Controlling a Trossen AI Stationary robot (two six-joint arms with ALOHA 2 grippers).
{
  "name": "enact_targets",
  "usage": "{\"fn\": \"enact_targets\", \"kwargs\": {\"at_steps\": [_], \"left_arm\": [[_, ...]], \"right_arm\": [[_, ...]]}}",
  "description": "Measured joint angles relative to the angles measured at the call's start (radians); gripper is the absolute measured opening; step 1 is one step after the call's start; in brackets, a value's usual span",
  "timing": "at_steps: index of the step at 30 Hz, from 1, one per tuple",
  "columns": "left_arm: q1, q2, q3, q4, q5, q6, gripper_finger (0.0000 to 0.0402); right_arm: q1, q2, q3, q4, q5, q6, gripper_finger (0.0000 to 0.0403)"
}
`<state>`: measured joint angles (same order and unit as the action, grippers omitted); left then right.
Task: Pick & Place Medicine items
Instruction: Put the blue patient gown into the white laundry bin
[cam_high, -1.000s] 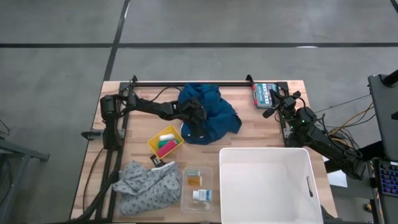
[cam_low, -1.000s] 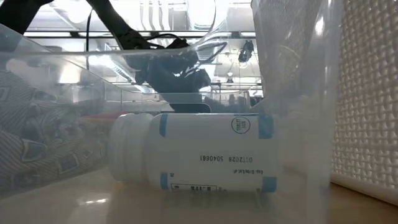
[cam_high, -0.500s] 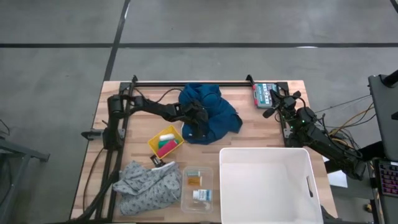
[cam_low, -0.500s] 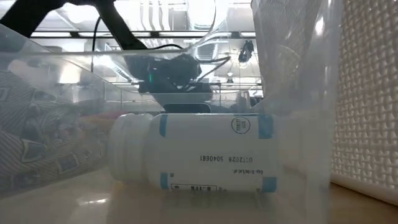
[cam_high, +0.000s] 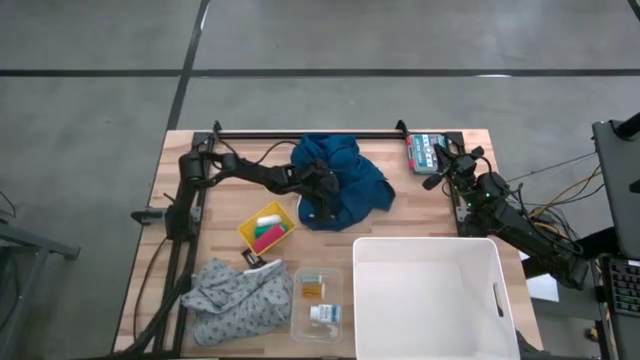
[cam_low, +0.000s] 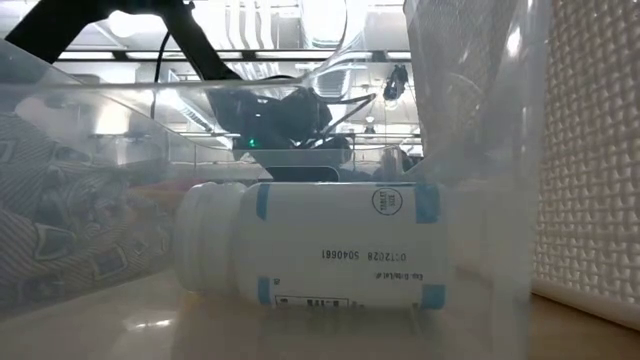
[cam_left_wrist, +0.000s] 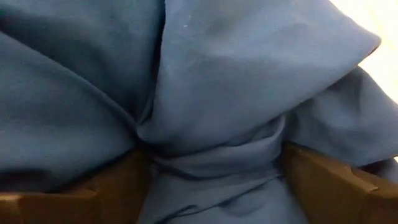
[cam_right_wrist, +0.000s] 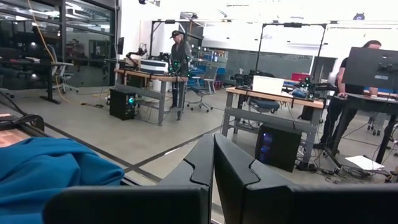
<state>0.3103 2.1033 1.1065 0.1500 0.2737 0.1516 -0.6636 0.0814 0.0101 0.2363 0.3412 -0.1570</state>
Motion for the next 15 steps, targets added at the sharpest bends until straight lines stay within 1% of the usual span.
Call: {"fn": "enact_targets", "kwargs": {"at_steps": [3,6,9,15], "left_arm": [[0.000,-0.001,0.000,-0.010,-0.009,0.009,0.0349],[0.000,-0.001,0.000,-0.012,-0.019,0.009,0.0325],[0.000,-0.002,0.000,-0.016,-0.035,0.008,0.0284],[0.001,-0.002,0.000,-0.017,-0.065,0.005,0.0169]], "right_arm": [[0.000,0.000,0.000,0.000,0.000,0.000,0.0008],[0.000,0.000,0.000,0.000,0.000,0.000,0.0008],[0.000,0.000,0.000,0.000,0.000,0.000,0.0008],[0.000,0.000,0.000,0.000,0.000,0.000,0.0008]]}}
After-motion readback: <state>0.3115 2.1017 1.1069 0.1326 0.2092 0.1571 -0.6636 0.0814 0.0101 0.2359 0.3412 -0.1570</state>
